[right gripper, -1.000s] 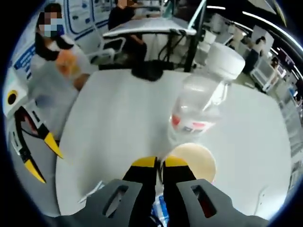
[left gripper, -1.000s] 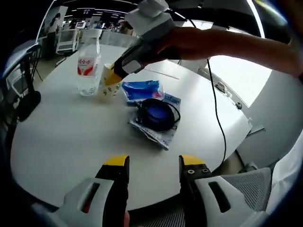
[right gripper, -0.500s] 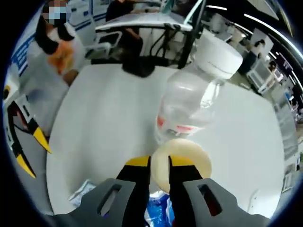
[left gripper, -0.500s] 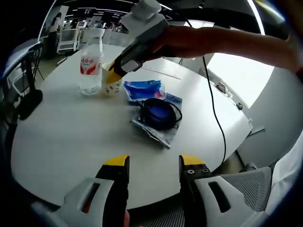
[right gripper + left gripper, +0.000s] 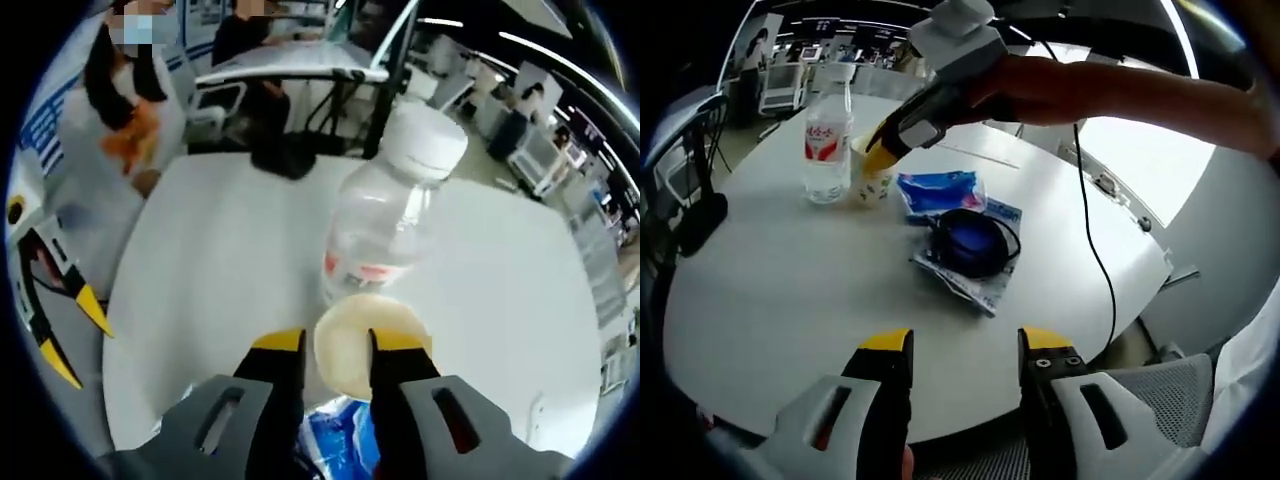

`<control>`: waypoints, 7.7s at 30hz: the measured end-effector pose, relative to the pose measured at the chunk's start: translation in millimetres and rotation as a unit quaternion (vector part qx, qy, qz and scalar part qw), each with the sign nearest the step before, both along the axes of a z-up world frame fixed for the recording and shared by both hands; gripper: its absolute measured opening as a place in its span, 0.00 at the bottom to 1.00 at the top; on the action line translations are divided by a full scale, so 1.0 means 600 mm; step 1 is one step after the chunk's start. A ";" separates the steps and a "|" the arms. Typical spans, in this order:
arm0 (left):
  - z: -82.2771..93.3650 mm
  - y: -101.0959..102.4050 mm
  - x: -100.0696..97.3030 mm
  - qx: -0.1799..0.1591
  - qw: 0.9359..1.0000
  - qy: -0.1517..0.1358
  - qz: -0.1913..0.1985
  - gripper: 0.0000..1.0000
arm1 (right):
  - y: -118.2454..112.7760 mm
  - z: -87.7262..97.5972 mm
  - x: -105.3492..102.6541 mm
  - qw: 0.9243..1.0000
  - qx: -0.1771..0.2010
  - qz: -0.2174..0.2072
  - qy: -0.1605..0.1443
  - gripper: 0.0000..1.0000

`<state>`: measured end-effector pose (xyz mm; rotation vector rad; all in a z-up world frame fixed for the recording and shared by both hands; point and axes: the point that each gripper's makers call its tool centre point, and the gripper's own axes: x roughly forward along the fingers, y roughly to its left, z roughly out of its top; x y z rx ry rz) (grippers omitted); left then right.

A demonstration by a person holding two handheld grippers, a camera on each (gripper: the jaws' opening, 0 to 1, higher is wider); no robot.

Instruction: Arrange the tabletop items into an orderly group along one side of the table until the central work area is clear of visible clutter.

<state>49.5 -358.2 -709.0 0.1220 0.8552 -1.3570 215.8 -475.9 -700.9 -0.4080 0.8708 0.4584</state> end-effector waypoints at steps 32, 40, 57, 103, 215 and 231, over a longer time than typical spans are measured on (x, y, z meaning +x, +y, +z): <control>0.004 0.024 -0.003 0.001 1.000 0.002 0.024 0.40 | -0.066 0.067 -0.152 0.983 0.067 -0.154 -0.076 0.26; 0.005 0.020 -0.008 0.002 1.000 0.001 0.023 0.40 | -0.088 0.048 -0.214 0.971 0.086 -0.209 -0.071 0.26; 0.012 0.026 0.000 0.000 0.999 -0.009 0.032 0.41 | -0.139 0.008 -0.290 0.933 0.132 -0.329 -0.063 0.25; 0.028 0.035 0.043 -0.003 0.998 -0.012 0.061 0.42 | -0.207 -0.038 -0.227 0.879 0.190 -0.435 -0.048 0.20; 0.053 0.025 0.008 -0.002 0.997 -0.023 0.078 0.41 | -0.415 -0.035 -0.573 0.754 0.187 -0.622 -0.101 0.00; 0.055 0.031 0.020 0.011 0.995 -0.031 0.096 0.41 | -0.444 -0.045 -0.570 0.754 0.192 -0.620 -0.097 0.00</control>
